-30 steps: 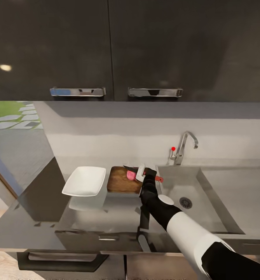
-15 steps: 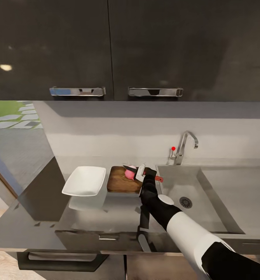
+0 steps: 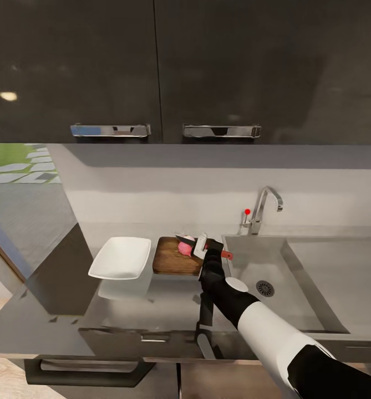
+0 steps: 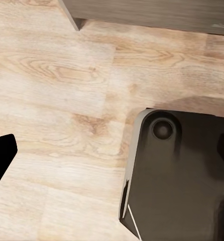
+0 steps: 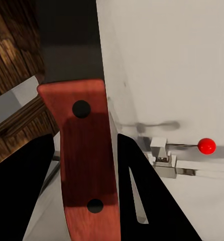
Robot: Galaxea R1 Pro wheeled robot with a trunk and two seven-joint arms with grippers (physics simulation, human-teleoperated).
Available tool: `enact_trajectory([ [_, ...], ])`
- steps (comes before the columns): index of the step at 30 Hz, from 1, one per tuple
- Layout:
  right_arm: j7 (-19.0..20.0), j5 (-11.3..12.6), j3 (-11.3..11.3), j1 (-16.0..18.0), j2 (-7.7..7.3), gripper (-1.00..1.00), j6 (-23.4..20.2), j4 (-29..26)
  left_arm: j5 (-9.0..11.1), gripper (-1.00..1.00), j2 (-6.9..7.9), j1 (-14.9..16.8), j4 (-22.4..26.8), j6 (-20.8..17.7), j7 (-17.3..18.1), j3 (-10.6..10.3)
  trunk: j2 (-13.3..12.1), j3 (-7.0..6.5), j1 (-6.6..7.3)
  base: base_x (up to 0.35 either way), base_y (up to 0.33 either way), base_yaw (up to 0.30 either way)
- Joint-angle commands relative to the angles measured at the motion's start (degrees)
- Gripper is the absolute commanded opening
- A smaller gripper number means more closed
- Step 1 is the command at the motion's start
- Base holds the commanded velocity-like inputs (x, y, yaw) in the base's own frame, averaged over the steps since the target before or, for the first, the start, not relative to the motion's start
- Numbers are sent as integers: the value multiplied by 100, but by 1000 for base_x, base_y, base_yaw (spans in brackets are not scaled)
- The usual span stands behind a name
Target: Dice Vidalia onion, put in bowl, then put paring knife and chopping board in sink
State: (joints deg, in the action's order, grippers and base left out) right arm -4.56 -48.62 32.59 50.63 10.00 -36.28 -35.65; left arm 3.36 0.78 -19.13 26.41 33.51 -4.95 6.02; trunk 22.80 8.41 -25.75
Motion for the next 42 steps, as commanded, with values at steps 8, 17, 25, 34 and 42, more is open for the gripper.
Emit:
enact_trajectory([
  [8,-19,2,28,8,0,-100,-37,3,33,100,1,-3,8,11,-6,-13,12,11,-4,0,0,0],
  [17,-20,2,28,8,0,-100,-37,2,33,100,1,-3,12,15,-6,-13,12,11,-4,0,0,0],
  [25,-20,2,28,8,0,-100,-37,5,30,100,1,-3,13,15,-6,-13,12,11,-4,0,0,0],
  [34,-22,2,28,8,0,-100,-37,3,29,100,1,-3,13,15,-6,-13,12,11,-4,0,0,0],
  [42,-20,2,28,8,0,-100,-36,5,27,100,1,-3,13,15,-6,-13,12,11,-4,0,0,0],
])
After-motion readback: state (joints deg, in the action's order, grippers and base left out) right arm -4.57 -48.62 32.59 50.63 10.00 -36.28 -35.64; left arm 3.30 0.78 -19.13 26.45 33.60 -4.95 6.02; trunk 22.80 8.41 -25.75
